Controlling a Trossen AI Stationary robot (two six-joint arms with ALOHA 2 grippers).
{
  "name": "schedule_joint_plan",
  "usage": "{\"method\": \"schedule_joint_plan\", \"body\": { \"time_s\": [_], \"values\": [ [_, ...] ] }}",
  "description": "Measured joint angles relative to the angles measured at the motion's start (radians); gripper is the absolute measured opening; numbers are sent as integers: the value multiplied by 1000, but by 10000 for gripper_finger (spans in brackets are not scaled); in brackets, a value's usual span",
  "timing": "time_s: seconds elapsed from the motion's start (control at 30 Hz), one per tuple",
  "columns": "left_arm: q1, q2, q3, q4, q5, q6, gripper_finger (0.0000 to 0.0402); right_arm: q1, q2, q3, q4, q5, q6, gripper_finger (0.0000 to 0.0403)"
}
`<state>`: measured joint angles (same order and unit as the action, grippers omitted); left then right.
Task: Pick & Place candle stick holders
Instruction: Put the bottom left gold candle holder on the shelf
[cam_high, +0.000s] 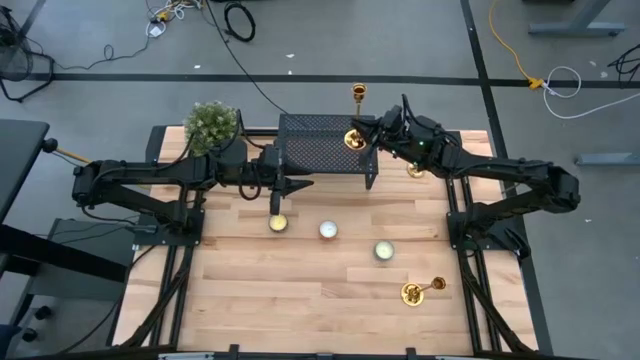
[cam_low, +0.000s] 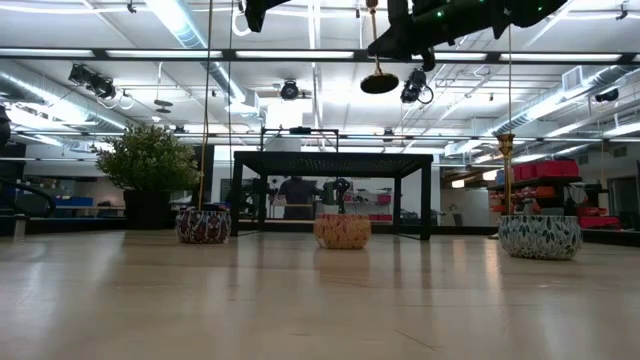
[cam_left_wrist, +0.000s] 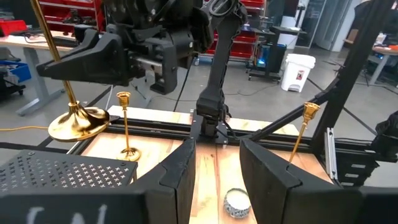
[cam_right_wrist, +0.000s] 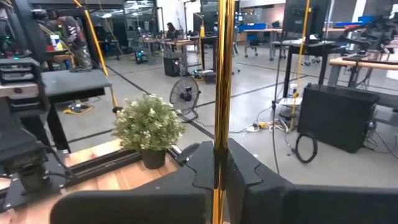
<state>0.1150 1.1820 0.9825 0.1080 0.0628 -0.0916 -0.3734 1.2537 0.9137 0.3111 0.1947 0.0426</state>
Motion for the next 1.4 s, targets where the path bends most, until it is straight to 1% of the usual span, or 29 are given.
{"method": "schedule_joint_plan", "body": {
  "time_s": [0.13, 0.2, 0.33, 0.47, 0.77, 0.93, 1.03, 1.17, 1.4],
  "values": [
    [0, 0, 0, 0, 0, 0, 128, -21, 1, -34, 14, 15, 1, 11],
    [0, 0, 0, 0, 0, 0, 128, -29, 6, -66, 68, 37, -2, 11],
    [0, 0, 0, 0, 0, -1, 128, -52, 19, -142, 228, 36, 4, 11],
    [0, 0, 0, 0, 0, -1, 128, -66, 57, -199, 332, 35, -16, 11],
    [0, 0, 0, 0, 0, -1, 128, -95, 179, -205, 481, -4, -25, 11],
    [0, 0, 0, 0, -17, -1, 128, -132, 237, -205, 520, -5, -25, 11],
    [0, 0, 0, 0, -18, -1, 128, -156, 269, -204, 571, -46, -23, 11],
    [0, 0, 0, 0, -18, -1, 128, -173, 305, -204, 587, -107, 2, 11],
    [0, 0, 0, 0, -26, -1, 128, -173, 360, -204, 592, -128, -2, 11]
  ]
}}
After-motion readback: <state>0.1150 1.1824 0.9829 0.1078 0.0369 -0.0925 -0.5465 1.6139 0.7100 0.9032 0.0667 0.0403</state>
